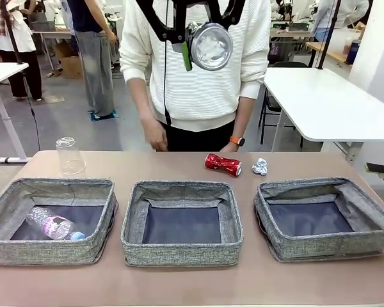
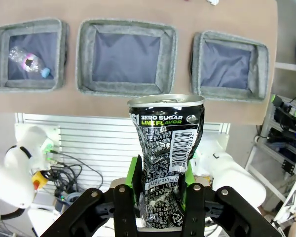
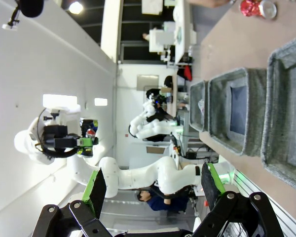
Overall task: Sort the waste into the appropriate baskets.
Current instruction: Place the picked waste into the Fabric basket indicated by the person.
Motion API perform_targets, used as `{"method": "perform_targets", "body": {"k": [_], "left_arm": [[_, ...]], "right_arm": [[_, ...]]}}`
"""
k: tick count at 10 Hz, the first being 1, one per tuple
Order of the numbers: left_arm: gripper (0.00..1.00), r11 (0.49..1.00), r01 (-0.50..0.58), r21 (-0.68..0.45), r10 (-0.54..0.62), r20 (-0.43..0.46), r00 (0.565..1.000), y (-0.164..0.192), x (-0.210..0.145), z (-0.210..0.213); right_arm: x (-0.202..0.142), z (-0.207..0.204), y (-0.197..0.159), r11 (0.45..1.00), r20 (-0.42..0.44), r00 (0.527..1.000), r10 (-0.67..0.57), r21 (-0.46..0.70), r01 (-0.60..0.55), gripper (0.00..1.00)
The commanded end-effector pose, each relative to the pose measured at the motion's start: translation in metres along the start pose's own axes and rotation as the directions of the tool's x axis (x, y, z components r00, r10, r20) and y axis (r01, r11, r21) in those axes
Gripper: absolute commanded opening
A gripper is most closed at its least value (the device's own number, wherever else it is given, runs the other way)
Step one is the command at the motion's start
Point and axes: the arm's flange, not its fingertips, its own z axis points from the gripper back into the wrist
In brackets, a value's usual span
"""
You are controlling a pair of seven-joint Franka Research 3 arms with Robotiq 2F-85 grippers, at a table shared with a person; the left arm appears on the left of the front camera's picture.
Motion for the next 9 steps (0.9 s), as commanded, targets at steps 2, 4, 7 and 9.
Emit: {"method": "perform_targets", "body": {"k": [2, 4, 7, 9], "left_arm": [[0.39, 1.000, -0.003, -0.017, 0.003, -0.015, 1.000, 0.0025, -0.0018, 0.0024], [0.39, 1.000, -0.003, -0.017, 0.003, -0.015, 1.000, 0.0025, -0.0018, 0.0024], [0.39, 1.000, -0.003, -0.017, 0.003, -0.015, 1.000, 0.0025, -0.0018, 0.0024], [0.39, 1.000, -0.003, -0.017, 0.003, -0.015, 1.000, 0.0025, -0.0018, 0.0024]], "right_arm": [[-0.0003, -0.0010, 0.0073, 1.000, 0.002, 1.000, -0.022, 0.007, 0.022, 1.00], [-0.0003, -0.0010, 0.0073, 1.000, 0.002, 1.000, -0.022, 0.007, 0.022, 1.00], [-0.0003, -0.0010, 0.0073, 1.000, 0.002, 1.000, -0.022, 0.007, 0.022, 1.00], [-0.0003, -0.0010, 0.0073, 1.000, 0.002, 1.000, -0.022, 0.007, 0.022, 1.00]]}}
